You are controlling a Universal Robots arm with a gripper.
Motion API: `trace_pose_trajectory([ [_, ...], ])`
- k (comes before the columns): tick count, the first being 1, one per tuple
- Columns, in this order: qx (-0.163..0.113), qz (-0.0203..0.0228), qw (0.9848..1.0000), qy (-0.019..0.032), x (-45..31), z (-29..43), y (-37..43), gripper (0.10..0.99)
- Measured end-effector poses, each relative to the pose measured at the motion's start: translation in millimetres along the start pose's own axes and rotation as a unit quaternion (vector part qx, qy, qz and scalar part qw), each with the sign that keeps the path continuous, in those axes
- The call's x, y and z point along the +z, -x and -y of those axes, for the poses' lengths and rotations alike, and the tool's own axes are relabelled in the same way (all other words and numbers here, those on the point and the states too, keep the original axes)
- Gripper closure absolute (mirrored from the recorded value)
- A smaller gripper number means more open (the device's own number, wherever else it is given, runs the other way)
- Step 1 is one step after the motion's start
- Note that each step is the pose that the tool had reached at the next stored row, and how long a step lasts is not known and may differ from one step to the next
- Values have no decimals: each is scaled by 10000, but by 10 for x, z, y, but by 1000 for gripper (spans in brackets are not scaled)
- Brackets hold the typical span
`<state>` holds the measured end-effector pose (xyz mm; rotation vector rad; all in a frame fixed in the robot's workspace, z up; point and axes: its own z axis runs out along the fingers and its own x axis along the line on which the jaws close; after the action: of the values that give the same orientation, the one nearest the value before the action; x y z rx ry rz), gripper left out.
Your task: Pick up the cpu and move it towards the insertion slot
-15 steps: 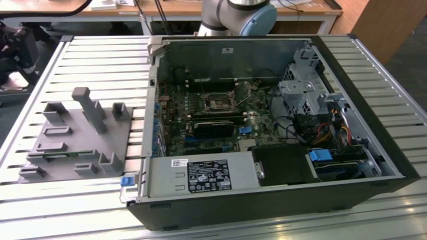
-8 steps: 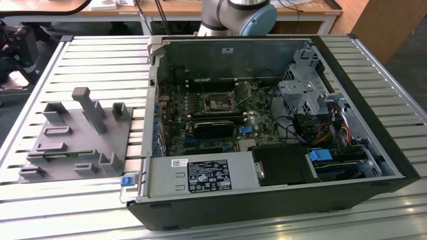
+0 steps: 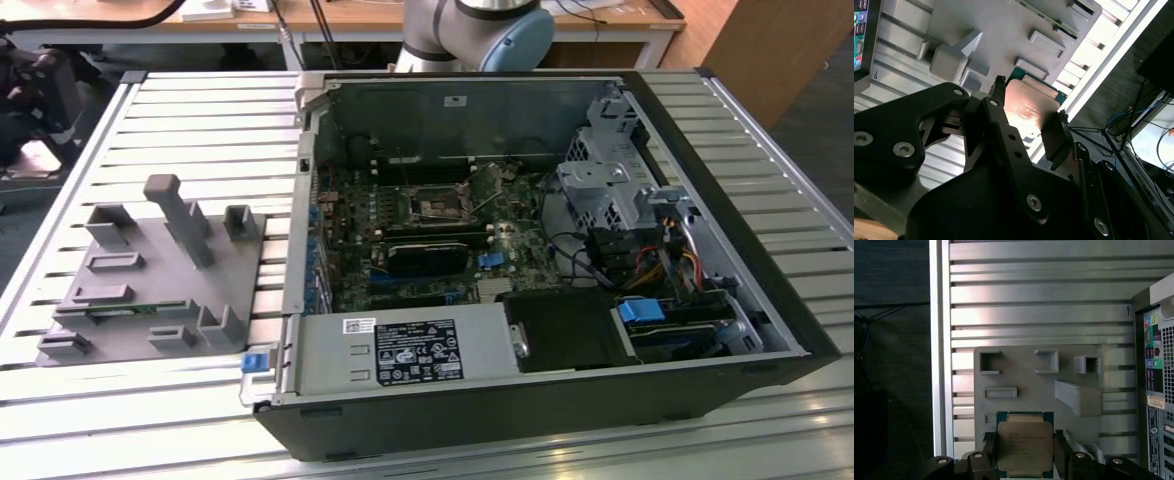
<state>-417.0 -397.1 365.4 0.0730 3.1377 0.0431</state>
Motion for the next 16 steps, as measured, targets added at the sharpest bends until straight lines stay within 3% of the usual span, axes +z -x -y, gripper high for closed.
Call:
trace_pose_trajectory([
  [16,0,-1,10000,-1,-52,-10,80,549],
])
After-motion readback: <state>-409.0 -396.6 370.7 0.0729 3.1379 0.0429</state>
